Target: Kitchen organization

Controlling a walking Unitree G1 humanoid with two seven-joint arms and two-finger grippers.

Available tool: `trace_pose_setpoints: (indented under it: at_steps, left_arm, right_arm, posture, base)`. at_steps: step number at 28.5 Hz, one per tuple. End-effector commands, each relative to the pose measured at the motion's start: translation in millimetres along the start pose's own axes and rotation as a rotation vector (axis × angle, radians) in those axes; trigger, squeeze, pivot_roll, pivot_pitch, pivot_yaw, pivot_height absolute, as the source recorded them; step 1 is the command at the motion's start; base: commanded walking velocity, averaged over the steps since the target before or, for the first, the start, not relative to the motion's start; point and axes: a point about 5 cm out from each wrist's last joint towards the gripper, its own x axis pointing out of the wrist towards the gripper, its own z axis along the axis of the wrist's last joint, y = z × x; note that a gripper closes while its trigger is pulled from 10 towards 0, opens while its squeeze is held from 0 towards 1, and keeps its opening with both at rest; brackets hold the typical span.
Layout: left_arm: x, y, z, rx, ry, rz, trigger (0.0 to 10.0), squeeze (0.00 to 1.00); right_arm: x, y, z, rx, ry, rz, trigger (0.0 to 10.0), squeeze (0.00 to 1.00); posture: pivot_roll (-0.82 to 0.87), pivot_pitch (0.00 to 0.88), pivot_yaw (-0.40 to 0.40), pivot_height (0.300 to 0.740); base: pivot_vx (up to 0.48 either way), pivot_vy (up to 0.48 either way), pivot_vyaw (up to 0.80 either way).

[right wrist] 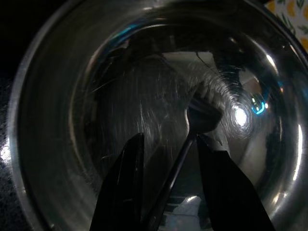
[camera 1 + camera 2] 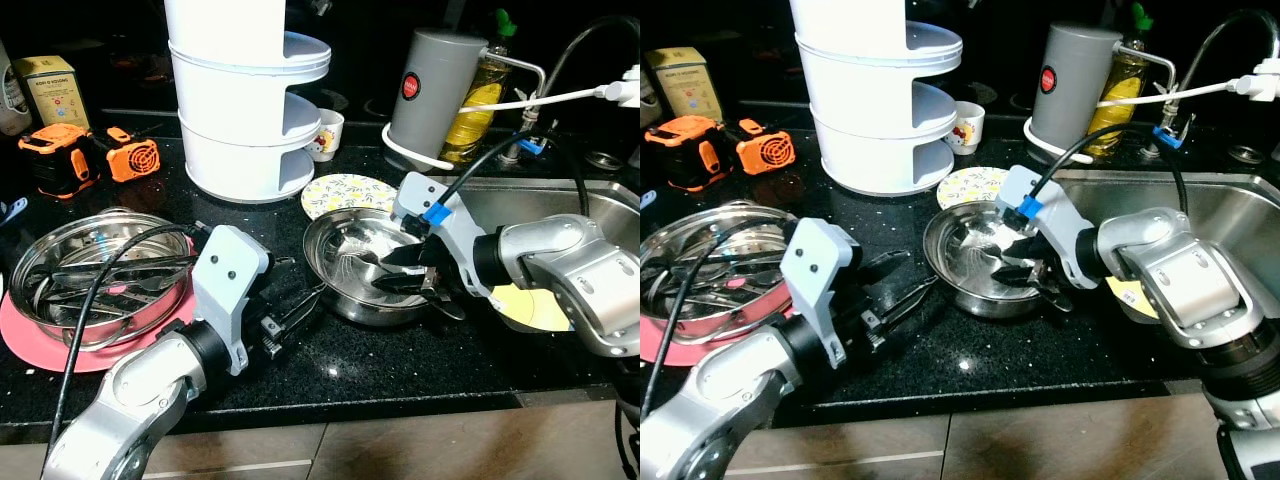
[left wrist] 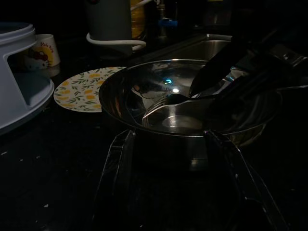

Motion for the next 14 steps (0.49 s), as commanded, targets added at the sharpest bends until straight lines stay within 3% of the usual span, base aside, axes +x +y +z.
trace_pose_setpoints:
  at_steps: [1,11,14]
  left_arm:
    - [1.6,-3.6,1,-0.001,0.0,-0.026,10.0,0.0]
    - [2.6,-3.2,2,0.001,-0.005,-0.023,10.0,0.0]
    - [3.4,-2.9,2,0.001,-0.008,-0.023,10.0,0.0]
  right_arm:
    - [0.7,-4.4,0,0.021,0.021,-0.042,0.0,0.0]
    - [1.4,-8.2,6,0.048,0.001,-0.072,0.0,0.0]
    - [-0.2,-10.6,11,0.071,-0.048,-0.073,0.0,0.0]
  posture:
    - [0.04,0.0,-0.117,0.74]
    - [0.04,0.0,-0.116,0.74]
    - [0.04,0.0,-0.114,0.74]
  base:
    - [0.0,0.0,0.0]
    - [0.0,0.0,0.0]
    - [0.0,0.0,0.0]
